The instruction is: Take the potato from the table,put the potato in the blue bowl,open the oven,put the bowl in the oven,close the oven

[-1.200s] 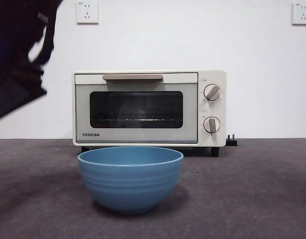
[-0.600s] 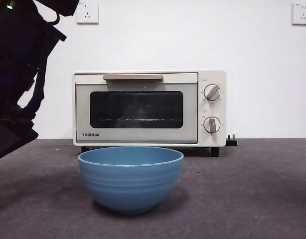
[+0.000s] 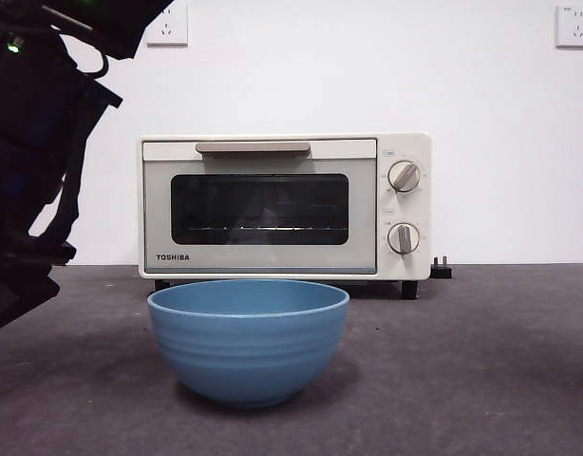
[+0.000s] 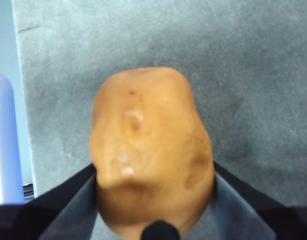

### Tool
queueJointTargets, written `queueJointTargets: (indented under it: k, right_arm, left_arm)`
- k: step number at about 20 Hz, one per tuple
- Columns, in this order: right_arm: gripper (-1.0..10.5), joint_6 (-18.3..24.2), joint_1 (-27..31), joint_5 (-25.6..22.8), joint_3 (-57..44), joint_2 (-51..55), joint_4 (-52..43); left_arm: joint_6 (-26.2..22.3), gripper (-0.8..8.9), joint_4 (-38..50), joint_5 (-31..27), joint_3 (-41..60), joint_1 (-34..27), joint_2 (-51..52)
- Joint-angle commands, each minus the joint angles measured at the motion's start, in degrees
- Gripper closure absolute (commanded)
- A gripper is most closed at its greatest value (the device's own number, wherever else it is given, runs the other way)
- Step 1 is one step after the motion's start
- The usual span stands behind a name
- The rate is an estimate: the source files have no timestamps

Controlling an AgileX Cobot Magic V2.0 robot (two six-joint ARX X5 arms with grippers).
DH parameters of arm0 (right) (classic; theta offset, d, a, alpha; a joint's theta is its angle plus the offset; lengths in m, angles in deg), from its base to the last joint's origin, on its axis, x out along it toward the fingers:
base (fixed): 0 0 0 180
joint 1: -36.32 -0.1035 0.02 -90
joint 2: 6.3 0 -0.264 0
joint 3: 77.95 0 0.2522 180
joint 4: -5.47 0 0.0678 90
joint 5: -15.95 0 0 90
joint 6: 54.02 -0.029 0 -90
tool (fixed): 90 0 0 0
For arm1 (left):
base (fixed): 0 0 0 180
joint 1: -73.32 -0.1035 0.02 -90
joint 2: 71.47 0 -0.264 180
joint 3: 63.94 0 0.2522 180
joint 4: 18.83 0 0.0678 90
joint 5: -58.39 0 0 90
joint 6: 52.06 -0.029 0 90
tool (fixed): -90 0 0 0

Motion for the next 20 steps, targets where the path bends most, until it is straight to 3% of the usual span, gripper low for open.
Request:
queueJointTargets:
  k: [1, 7, 15, 20]
  right_arm:
    - [9.6, -1.6, 0.2, 0.0, 0.1, 2.4, 1.9]
    - [9.6, -0.5, 1.6, -2.3, 0.1, 11.3, 11.3]
    - [9.6, 2.3, 9.3, -3.3, -1.3, 21.4, 29.2]
    - [9.6, 1.4, 12.4, -4.6, -16.8, 34.6, 25.5]
  left_arm:
    - [0.2, 8.19, 0.2, 0.1, 0.0, 0.2, 0.2]
    - [0.2, 8.19, 0.2, 0.2, 0.0, 0.2, 0.2]
    - [0.2, 8.19, 0.2, 0.3, 0.0, 0.2, 0.2]
    - [0.4, 8.19, 0.2, 0.3, 0.0, 0.2, 0.1]
